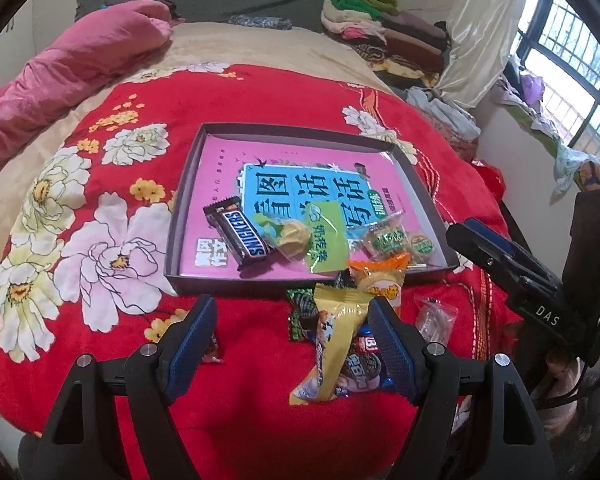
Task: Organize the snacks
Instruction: 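Move both tools back over the snack pile beside the tray, then grasp the gold wrapper with the left tool while the right tool grasps the orange-capped bread bag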
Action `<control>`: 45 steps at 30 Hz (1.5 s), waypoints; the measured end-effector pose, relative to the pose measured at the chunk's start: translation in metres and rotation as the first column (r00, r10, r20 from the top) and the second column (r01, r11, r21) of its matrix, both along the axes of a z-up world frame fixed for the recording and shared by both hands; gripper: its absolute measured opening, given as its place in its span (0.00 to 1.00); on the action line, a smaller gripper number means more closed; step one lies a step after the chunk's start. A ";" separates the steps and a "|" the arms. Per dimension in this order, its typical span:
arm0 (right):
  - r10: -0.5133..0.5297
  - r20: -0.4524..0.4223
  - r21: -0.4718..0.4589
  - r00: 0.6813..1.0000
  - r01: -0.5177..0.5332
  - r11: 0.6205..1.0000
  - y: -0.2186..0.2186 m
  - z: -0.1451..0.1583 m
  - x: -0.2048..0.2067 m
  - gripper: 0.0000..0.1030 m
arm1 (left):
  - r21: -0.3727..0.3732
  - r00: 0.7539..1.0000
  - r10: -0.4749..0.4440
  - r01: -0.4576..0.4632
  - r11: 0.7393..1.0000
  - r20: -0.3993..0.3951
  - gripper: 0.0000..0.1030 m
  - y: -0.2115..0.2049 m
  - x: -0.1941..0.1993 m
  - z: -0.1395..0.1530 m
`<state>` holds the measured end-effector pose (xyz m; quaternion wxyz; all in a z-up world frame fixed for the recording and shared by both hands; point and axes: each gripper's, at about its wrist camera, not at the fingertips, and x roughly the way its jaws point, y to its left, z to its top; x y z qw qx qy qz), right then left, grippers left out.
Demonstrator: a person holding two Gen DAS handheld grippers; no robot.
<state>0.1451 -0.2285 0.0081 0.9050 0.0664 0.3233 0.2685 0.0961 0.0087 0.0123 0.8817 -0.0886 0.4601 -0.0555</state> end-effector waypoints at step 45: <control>0.102 -0.233 0.039 0.967 -0.095 0.995 0.025 -0.041 -0.011 0.68 | -0.044 0.992 -0.063 0.059 0.997 -0.104 0.76 -0.020 -0.002 -0.054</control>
